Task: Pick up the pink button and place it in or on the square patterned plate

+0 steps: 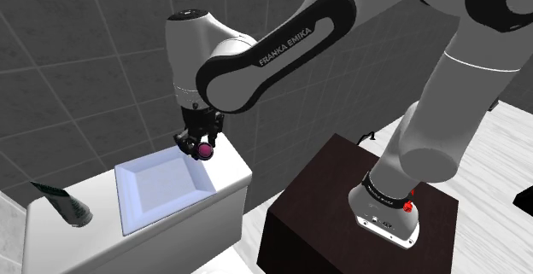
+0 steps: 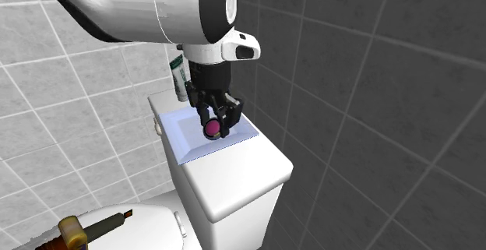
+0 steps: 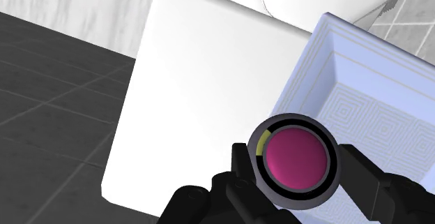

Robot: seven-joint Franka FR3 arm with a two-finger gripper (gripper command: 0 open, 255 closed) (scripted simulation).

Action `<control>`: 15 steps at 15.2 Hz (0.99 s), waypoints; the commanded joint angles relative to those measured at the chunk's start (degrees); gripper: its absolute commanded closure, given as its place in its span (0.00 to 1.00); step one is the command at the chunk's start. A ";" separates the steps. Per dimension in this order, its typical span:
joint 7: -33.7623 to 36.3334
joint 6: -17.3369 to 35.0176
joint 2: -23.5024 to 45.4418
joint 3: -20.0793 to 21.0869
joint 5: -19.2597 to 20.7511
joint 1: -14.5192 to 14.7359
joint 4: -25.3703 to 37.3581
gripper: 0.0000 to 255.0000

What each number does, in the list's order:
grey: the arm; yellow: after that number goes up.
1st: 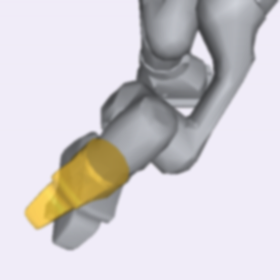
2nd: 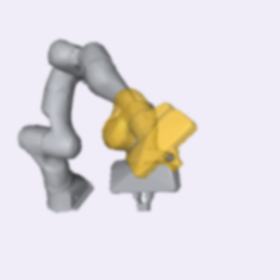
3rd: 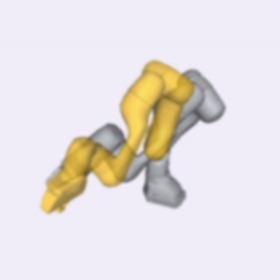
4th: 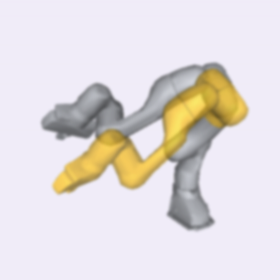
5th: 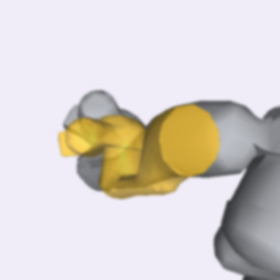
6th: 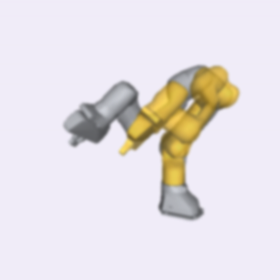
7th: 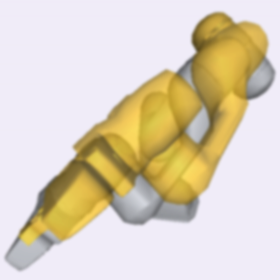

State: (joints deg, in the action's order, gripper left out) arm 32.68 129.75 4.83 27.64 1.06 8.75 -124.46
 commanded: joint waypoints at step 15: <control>11.84 -3.76 21.98 -1.20 11.69 8.68 23.27 1.00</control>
State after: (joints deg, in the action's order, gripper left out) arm 44.34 125.18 26.68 26.50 12.59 17.40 -100.51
